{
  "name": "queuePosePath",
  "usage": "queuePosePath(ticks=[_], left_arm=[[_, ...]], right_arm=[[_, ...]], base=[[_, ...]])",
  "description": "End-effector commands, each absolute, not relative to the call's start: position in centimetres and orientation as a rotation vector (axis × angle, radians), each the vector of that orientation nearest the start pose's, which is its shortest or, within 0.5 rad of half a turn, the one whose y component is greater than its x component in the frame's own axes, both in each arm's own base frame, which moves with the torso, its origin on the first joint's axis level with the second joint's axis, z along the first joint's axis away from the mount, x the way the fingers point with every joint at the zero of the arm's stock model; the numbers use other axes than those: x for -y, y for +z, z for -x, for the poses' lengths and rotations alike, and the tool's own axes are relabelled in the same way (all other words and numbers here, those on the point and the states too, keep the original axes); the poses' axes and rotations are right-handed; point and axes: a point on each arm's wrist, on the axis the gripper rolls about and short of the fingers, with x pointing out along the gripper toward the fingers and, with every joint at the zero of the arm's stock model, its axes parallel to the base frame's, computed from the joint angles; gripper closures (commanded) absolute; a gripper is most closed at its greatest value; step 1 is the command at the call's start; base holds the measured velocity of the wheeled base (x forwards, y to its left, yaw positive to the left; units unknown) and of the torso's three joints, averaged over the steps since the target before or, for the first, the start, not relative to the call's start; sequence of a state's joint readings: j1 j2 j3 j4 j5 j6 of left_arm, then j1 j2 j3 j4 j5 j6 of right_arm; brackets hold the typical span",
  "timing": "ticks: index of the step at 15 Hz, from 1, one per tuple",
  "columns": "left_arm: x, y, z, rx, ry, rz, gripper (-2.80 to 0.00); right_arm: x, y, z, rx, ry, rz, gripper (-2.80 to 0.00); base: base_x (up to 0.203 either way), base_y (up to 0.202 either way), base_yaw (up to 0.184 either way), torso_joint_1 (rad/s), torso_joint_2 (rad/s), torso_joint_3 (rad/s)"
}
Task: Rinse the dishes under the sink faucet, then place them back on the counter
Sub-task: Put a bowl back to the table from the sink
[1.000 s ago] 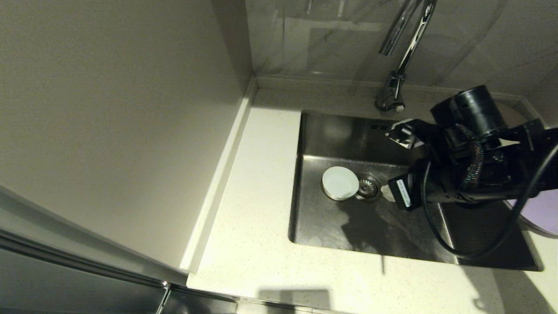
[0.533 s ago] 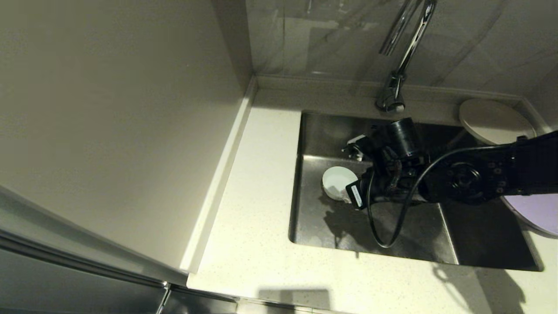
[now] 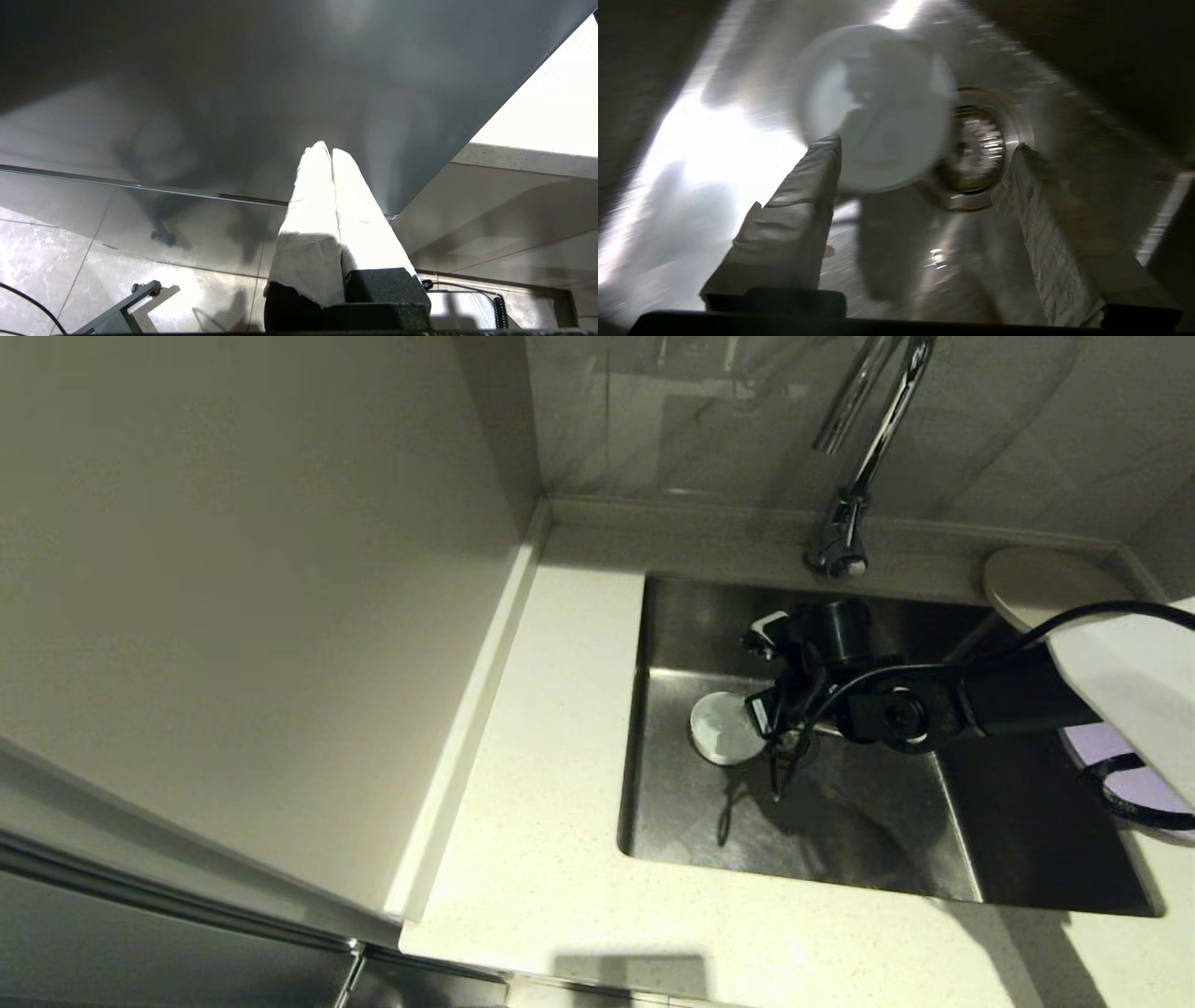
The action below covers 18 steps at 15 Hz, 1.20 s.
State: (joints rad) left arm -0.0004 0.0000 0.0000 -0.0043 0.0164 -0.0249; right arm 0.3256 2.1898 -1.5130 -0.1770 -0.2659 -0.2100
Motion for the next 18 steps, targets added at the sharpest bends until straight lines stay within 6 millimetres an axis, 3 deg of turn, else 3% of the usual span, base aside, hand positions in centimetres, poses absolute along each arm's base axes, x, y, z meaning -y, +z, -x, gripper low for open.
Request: queuePosePath(ticks=[1, 3, 11, 14, 18], left_arm=[[0.0, 7.6, 2.3, 0.008, 0.017, 0.026, 0.0], [0.0, 7.6, 2.3, 0.008, 0.017, 0.026, 0.0], [0.0, 7.6, 2.3, 0.008, 0.017, 0.025, 0.0], [0.0, 7.6, 2.3, 0.008, 0.017, 0.025, 0.0], [0.0, 7.6, 2.3, 0.008, 0.017, 0.026, 0.0]], right_arm=[[-11.8, 13.3, -44.2, -0.489, 0.057, 0.369, -2.8], [-10.8, 12.8, -44.6, -0.505, 0.045, 0.404, -2.8], [-11.1, 8.8, -45.2, -0.59, 0.15, 0.4, -2.8], [-11.4, 8.3, -46.2, -0.575, 0.15, 0.397, -2.8], [-11.8, 9.1, -48.0, -0.509, 0.13, 0.381, -2.8]], base=[[0.0, 0.0, 0.0, 0.0, 0.0, 0.0], [0.0, 0.0, 0.0, 0.0, 0.0, 0.0], [0.0, 0.0, 0.0, 0.0, 0.0, 0.0], [0.0, 0.0, 0.0, 0.0, 0.0, 0.0], [0.0, 0.0, 0.0, 0.0, 0.0, 0.0]])
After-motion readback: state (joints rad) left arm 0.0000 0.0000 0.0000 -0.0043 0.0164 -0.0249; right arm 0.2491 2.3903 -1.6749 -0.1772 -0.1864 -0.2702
